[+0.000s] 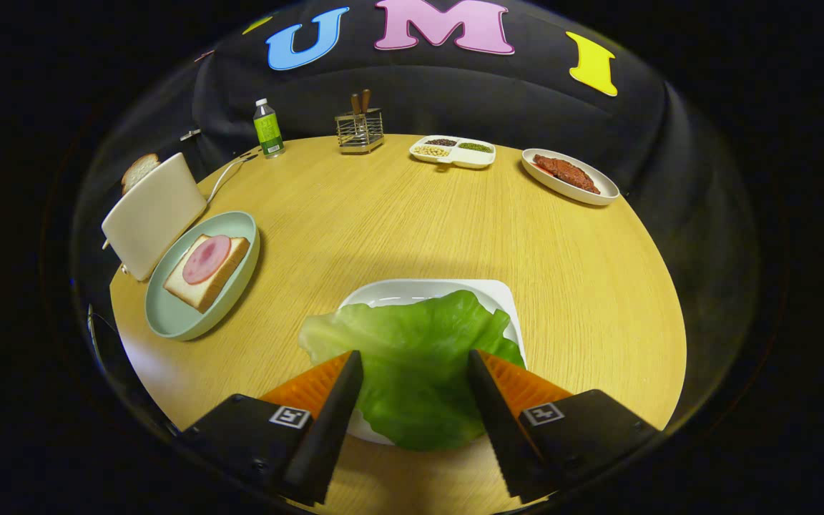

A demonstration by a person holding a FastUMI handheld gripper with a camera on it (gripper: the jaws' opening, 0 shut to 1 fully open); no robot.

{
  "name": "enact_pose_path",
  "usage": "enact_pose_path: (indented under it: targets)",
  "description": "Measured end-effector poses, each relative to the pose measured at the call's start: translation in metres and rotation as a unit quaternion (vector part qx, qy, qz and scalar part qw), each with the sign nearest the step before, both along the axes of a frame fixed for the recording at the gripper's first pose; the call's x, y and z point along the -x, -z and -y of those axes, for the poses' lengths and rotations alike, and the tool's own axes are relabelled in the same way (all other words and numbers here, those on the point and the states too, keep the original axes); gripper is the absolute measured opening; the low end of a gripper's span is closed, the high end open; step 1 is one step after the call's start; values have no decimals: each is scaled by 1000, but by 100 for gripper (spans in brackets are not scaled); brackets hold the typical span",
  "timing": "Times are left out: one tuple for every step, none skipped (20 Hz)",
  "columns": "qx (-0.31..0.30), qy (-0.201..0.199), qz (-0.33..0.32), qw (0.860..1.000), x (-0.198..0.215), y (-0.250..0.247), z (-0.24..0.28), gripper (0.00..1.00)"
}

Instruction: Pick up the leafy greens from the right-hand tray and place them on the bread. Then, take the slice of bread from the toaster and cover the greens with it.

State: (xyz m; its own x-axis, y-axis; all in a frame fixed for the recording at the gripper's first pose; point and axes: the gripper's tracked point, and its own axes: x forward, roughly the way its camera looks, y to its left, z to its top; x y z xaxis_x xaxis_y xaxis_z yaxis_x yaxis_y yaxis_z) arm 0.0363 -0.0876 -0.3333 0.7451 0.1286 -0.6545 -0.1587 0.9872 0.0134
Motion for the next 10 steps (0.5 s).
enact_pose_path:
  targets:
    - [0, -1, 2, 1000, -1, 1, 0, 81]
    - [0, -2, 5, 1000, -3, 1, 0, 67]
    - [-3, 0, 6, 1000, -3, 1, 0, 56]
    - [-7, -5, 2, 1000, -1, -1, -1, 45]
    - [-8, -8, -1, 1000, 0, 1, 0, 34]
    - [-12, 4, 0, 1000, -2, 0, 6, 33]
    - [-24, 14, -6, 1000, 0, -1, 7, 23]
    - [-31, 20, -6, 999, -1, -3, 8, 13]
    - [-35, 22, -11, 999, 0, -1, 8, 10]
    - [-39, 20, -12, 999, -2, -2, 7, 7]
